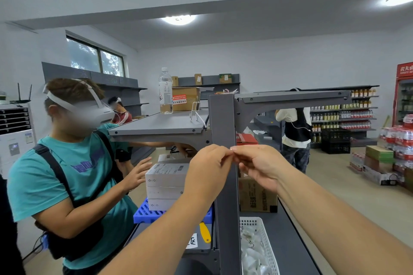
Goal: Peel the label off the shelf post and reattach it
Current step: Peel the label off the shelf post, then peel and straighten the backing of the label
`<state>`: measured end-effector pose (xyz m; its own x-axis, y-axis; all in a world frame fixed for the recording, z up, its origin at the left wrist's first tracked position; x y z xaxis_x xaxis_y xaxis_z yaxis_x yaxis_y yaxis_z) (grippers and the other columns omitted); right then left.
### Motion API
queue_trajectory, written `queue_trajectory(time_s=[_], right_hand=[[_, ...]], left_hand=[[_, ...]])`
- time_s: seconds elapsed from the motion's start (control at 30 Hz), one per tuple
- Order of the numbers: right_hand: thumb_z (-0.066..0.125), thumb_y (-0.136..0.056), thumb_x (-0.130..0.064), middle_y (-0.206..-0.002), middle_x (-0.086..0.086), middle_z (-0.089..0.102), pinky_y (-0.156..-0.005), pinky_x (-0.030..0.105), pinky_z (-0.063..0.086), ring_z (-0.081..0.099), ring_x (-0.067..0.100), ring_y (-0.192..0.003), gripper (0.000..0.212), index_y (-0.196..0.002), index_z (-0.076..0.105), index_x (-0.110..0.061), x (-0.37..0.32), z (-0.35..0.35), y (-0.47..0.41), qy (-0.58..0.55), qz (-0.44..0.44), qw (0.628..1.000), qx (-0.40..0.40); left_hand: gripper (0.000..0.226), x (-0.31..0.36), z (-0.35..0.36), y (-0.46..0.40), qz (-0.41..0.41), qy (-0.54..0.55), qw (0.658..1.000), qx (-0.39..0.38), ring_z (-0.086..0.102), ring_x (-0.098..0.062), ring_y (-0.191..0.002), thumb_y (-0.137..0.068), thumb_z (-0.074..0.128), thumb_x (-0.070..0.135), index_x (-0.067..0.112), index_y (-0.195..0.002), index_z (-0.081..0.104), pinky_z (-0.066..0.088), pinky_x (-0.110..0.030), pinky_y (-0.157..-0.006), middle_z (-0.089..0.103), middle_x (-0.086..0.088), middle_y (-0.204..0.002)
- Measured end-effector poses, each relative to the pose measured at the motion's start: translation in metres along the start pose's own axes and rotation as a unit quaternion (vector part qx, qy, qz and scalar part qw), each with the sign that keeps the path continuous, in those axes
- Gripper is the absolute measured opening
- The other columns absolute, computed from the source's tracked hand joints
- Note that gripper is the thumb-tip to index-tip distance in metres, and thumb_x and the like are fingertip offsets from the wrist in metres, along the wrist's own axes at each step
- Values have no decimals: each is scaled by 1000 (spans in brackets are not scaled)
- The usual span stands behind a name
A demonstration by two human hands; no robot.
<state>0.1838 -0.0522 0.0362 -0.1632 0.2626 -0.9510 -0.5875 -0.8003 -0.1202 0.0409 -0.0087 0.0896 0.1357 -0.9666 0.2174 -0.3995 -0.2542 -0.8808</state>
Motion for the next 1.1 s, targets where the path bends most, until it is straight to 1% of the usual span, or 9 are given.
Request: queue_trajectory(time_s=[0.17, 0.27, 0.4, 0.57, 0.67, 0.77, 0.87, 0.97, 1.1], right_hand=[[73, -91, 1, -88, 13, 77, -65, 21, 61, 69, 15, -74, 12, -101, 80, 5, -5, 3, -2, -52, -11, 997, -54], [71, -93, 1, -88, 12, 78, -66, 22, 61, 71, 14, -74, 13, -102, 80, 5, -4, 3, -1, -45, -19, 996, -69], [66, -95, 4, -83, 13, 75, -61, 18, 60, 65, 14, -69, 19, -111, 74, 11, 1, -1, -1, -61, -13, 995, -75], [66, -95, 4, -77, 10, 73, -62, 18, 61, 65, 12, -65, 10, -98, 75, 5, 5, -6, -4, -47, -17, 997, -63], [67, -96, 2, -78, 10, 73, -66, 19, 62, 66, 12, -67, 9, -97, 76, 4, 8, -13, -8, -11, -44, 998, -38], [70, -95, 0, -74, 9, 74, -68, 23, 62, 68, 13, -66, 7, -97, 76, 2, 10, -33, -14, 31, -59, 998, 16], [74, -91, 0, -70, 8, 75, -85, 36, 60, 68, 20, -71, 7, -86, 78, -2, 17, -63, -21, 77, -64, 992, 75], [73, -83, 6, -72, 12, 72, -96, 45, 58, 65, 25, -78, 9, -76, 78, 4, 35, -88, -28, 126, -50, 983, 120], [75, -81, -3, -91, 10, 80, -91, 41, 57, 70, 23, -85, 10, -79, 82, -10, 61, -108, -36, 232, -39, 959, 157]], left_hand=[[16, 4, 0, 4, 26, 14, 999, 30, 66, -13, -97, -94, 70, 16, 15, -107, 80, 50, -22, -89, 75, 2, -102], [15, 3, 1, 4, 7, 43, 999, 24, 64, -11, -94, -96, 69, 17, 16, -107, 79, 55, -26, -83, 72, 4, -100], [7, 2, -4, 6, -28, 106, 993, 35, 63, -5, -84, -92, 75, 16, 18, -98, 78, 53, -19, -77, 73, 8, -90], [6, -2, 0, 11, -54, 152, 986, 29, 67, -7, -81, -93, 74, 14, 19, -98, 74, 56, -24, -75, 73, 10, -85], [12, -17, 4, 15, -88, 154, 984, 23, 67, -6, -84, -95, 71, 15, 19, -107, 73, 58, -27, -78, 73, 9, -90], [15, -35, 1, 19, -115, 137, 984, 17, 65, -5, -86, -97, 67, 13, 21, -109, 70, 54, -19, -77, 71, 10, -91], [15, -54, -7, 28, -133, 114, 984, 21, 64, -5, -84, -96, 65, 11, 23, -104, 69, 48, -11, -73, 70, 10, -88], [13, -74, -11, 40, -153, 91, 984, 26, 64, -6, -80, -96, 65, 13, 24, -101, 70, 49, -12, -70, 70, 11, -86], [11, -88, -9, 51, -154, 65, 986, 9, 64, -7, -81, -97, 63, 15, 22, -100, 71, 52, -20, -73, 69, 13, -88]])
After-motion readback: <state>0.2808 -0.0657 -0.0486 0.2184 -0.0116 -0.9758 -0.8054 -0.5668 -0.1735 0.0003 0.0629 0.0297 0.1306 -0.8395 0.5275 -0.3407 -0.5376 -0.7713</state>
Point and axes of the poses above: each hand's wrist, its own y-axis away from the middle knuckle, its own z-axis out of the palm, x = y × z, the point moved 10 cm from there along -y, towards the middle knuckle
